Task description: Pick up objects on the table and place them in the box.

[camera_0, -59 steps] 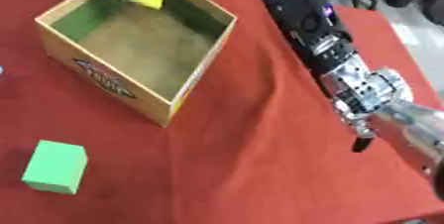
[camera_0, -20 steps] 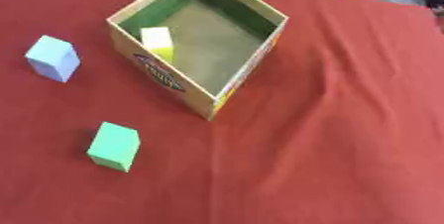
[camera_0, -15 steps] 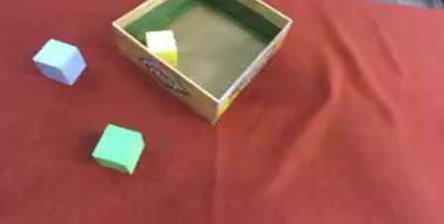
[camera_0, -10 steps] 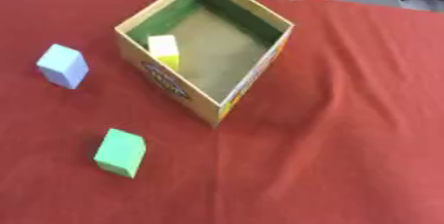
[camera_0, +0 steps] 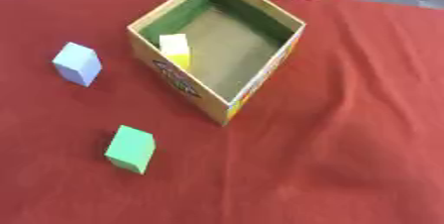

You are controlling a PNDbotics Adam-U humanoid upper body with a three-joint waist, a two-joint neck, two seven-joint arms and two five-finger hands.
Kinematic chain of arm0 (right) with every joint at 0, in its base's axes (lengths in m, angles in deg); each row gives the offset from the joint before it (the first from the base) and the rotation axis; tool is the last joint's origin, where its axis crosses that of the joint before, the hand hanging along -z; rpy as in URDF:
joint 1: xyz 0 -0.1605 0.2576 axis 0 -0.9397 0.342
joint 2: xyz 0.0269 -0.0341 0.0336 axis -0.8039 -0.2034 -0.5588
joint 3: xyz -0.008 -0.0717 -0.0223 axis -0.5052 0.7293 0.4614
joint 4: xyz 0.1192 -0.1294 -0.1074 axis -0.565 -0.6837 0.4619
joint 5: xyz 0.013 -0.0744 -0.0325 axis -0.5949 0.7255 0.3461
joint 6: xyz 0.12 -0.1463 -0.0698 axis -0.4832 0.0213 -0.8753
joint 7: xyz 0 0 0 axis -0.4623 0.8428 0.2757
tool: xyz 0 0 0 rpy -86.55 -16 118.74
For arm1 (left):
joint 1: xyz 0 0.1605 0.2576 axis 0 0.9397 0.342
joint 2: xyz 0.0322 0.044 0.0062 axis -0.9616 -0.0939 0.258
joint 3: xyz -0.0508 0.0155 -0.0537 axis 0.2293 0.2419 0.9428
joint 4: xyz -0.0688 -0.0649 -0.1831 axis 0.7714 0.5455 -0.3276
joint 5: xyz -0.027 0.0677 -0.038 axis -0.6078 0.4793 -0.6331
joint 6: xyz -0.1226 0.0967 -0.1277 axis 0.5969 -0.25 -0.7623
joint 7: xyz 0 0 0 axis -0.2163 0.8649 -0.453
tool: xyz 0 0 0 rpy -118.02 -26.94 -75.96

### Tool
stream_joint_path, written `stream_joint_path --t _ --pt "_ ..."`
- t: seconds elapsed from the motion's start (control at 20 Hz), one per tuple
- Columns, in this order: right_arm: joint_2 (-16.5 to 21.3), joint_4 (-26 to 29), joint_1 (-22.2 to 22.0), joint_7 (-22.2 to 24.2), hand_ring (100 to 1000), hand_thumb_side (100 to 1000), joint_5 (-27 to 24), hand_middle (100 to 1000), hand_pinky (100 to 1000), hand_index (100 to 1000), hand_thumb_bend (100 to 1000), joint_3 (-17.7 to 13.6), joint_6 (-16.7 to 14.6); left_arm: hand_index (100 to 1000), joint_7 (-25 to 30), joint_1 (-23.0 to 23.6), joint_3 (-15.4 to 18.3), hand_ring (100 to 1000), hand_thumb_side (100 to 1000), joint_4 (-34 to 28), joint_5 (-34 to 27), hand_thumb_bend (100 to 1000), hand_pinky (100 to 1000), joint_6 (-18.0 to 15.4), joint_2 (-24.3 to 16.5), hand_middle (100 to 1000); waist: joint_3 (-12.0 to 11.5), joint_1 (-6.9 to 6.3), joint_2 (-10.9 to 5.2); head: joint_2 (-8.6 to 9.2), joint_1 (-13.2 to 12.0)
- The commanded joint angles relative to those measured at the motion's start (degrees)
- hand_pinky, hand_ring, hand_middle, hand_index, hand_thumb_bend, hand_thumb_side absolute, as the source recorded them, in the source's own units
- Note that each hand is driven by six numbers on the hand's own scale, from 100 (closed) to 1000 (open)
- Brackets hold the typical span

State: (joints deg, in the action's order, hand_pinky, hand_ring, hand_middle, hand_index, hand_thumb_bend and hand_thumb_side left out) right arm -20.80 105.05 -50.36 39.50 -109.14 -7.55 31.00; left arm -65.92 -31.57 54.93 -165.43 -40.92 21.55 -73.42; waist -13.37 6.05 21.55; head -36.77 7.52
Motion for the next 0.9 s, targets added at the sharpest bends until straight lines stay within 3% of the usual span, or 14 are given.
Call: stream_joint_path --t 0.05,0.2,0.4,0.55,0.9 --pt "-0.19 1.16 -0.62 6.9 1000 470 -2.98 649 979 793 100 -1.72 -3.9 877 -2.76 0.01 -0.37 887 371 -0.82 4.85 100 852 1.09 -2.44 806 0.18 -1.27 -1.47 -0.53 -1.29" --pt "-0.88 1.16 -1.15 9.04 1000 470 -4.65 643 980 791 100 -2.27 -3.9 893 -3.16 -0.13 -1.2 899 344 -0.82 6.99 100 861 1.43 -2.4 817 0.47 -1.41 -1.54 -0.53 -2.22" --pt "-1.65 1.17 -1.78 10.8 1000 470 -6.01 639 983 789 100 -2.77 -3.9 897 -1.57 -1.42 -3.34 912 310 -0.82 8.77 100 871 0.98 -2.71 829 0.87 -1.35 -1.64 -0.49 -0.87" --pt "-2.09 1.17 -2.09 11.5 1000 470 -6.39 634 986 788 100 -2.88 -3.9 902 1.3 -2.94 -6.25 935 290 -0.82 10.15 100 897 -0.33 -3.0 842 1.02 -1.26 -1.66 -0.68 0.63" --pt "-1.71 1.17 -2.16 12.77 1000 470 -6.8 624 988 785 100 -2.26 -3.9 919 10.33 -9.6 -14.8 974 357 -0.82 11.85 100 951 -1.91 -2.96 869 1.16 -1.3 -1.94 -1.03 3.02"
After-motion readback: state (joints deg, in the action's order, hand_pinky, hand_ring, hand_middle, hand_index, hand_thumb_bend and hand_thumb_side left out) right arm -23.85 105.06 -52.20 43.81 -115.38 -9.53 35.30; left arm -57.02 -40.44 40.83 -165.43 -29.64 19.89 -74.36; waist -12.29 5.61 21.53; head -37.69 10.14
